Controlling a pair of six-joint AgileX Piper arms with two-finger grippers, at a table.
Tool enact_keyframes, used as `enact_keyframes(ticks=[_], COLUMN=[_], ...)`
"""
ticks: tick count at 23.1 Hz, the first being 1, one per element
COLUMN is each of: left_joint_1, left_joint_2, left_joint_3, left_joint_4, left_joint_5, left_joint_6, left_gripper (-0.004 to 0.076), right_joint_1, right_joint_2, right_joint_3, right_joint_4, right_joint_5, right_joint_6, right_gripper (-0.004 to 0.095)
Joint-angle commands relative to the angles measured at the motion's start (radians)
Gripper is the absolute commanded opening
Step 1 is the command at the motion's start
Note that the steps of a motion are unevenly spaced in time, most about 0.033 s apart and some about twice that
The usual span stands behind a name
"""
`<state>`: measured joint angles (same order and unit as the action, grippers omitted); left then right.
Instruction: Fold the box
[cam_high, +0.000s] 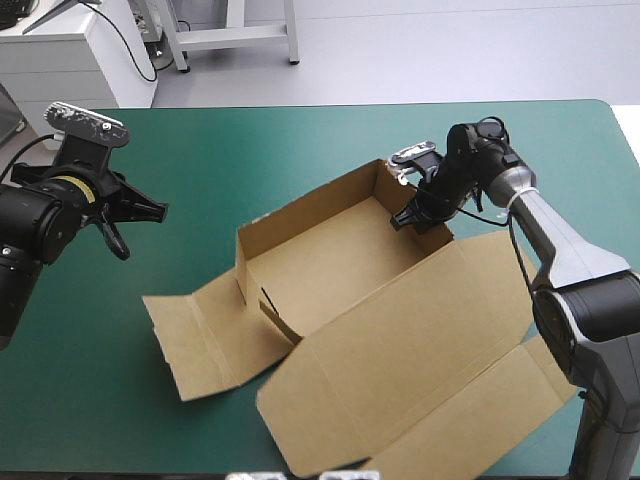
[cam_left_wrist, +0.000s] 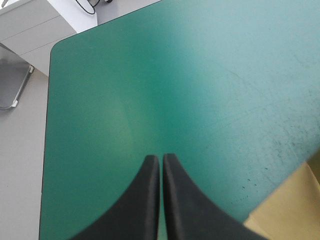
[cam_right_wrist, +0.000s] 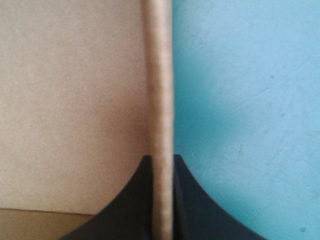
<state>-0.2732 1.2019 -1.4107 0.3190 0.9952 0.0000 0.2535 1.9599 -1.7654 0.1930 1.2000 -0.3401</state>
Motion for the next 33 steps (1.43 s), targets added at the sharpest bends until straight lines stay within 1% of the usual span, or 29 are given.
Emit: enact_keyframes(ticks=[1,5,7,8,9,11,14,17,20,23,27,30,31,33], left_joint_1=[-0.003,-0.003,-0.003,-0.003,-0.003,-0.003,-0.003,-0.003,-0.003,-0.003,0.022,0.131,0.179,0.274], left_joint_2=[-0.023,-0.023,-0.023,-0.023,-0.023,-0.023,-0.023,-0.023,-0.023,-0.023,-0.023,-0.023,-0.023,-0.023], left_joint_3=[-0.028,-0.028,-0.028,-0.028,-0.028,-0.028,-0.028,-0.019,0.032,0.105,0.223,0.301,0.325,0.371], left_joint_4=[0.027,0.030,0.073,0.121,0.134,0.194,0.299,0.423,0.478,0.462,0.411,0.254,0.182,0.018], left_joint_5=[-0.040,-0.036,-0.034,-0.032,-0.030,0.007,0.075,0.080,0.071,0.022,-0.103,-0.231,-0.271,-0.347], left_joint_6=[-0.013,-0.013,-0.026,-0.066,-0.070,-0.070,-0.104,-0.182,-0.230,-0.240,-0.269,-0.283,-0.257,-0.148], left_gripper=[0.0004,0.0004,0.0004,0.0004,0.0004,0.0004,0.0004,0.0005,0.0005,0.0011,0.0016,0.0017,0.0017,0.0017], right_joint_1=[-0.056,-0.146,-0.198,-0.232,-0.251,-0.300,-0.320,-0.320,-0.320,-0.320,-0.320,-0.320,-0.320,-0.320], right_joint_2=[-0.136,-0.281,-0.356,-0.406,-0.429,-0.494,-0.547,-0.574,-0.581,-0.582,-0.582,-0.582,-0.582,-0.582], right_joint_3=[-0.057,-0.057,-0.057,-0.057,-0.057,-0.057,-0.057,-0.055,-0.055,-0.055,-0.055,-0.055,-0.055,-0.055], right_joint_4=[0.047,0.056,0.059,0.066,0.073,0.105,0.100,0.090,0.080,0.082,0.084,0.080,0.080,0.080], right_joint_5=[0.046,0.046,0.046,0.046,0.046,0.046,0.046,0.046,0.046,0.046,0.046,0.046,0.046,0.044], right_joint_6=[-0.006,-0.011,-0.014,-0.014,-0.014,-0.014,-0.014,-0.014,-0.014,-0.014,-0.014,-0.014,-0.014,-0.014], right_gripper=[-0.0021,-0.0021,-0.0021,-0.0021,-0.0021,-0.0021,-0.0021,-0.0021,-0.0021,-0.0021,-0.0021,-0.0021,-0.0021,-0.0021])
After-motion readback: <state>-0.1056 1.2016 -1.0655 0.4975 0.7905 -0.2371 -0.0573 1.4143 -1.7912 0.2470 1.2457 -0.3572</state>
